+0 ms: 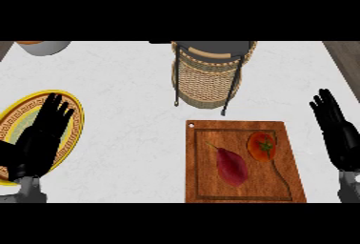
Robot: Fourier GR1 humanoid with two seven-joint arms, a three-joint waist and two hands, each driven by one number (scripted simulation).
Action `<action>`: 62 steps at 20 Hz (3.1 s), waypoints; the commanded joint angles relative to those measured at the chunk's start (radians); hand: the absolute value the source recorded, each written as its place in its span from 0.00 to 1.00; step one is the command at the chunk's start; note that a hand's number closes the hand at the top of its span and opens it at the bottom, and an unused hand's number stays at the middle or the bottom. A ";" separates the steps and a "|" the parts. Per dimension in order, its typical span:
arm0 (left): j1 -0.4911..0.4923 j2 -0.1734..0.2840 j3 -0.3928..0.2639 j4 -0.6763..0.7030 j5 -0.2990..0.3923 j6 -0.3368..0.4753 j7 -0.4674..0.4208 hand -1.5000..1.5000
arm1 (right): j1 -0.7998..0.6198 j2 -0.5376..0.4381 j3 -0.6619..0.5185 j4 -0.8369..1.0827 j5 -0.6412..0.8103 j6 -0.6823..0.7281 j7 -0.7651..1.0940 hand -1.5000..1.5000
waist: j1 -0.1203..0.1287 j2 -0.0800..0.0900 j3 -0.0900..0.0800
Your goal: Pick the pear from the cutting board and place it in the tiered basket
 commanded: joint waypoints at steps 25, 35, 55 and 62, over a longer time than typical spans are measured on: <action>-0.007 0.102 -0.082 0.047 -0.164 -0.104 -0.006 0.50 | -0.161 -0.289 0.480 -0.652 0.809 0.073 0.637 0.00 | 0.013 -0.015 0.000; -0.015 0.073 -0.091 0.056 -0.177 -0.123 -0.023 0.50 | -0.353 -0.132 0.649 -0.877 0.715 0.462 1.248 0.00 | 0.037 -0.003 0.006; -0.043 -0.007 -0.071 0.016 -0.251 -0.126 0.065 0.50 | -0.169 0.099 0.651 -0.445 1.177 0.359 0.992 0.00 | 0.029 -0.001 0.010; 0.003 -0.027 -0.031 -0.005 -0.263 -0.164 0.043 0.50 | -0.166 0.203 0.589 -0.425 1.300 0.401 0.970 0.00 | 0.030 -0.002 0.009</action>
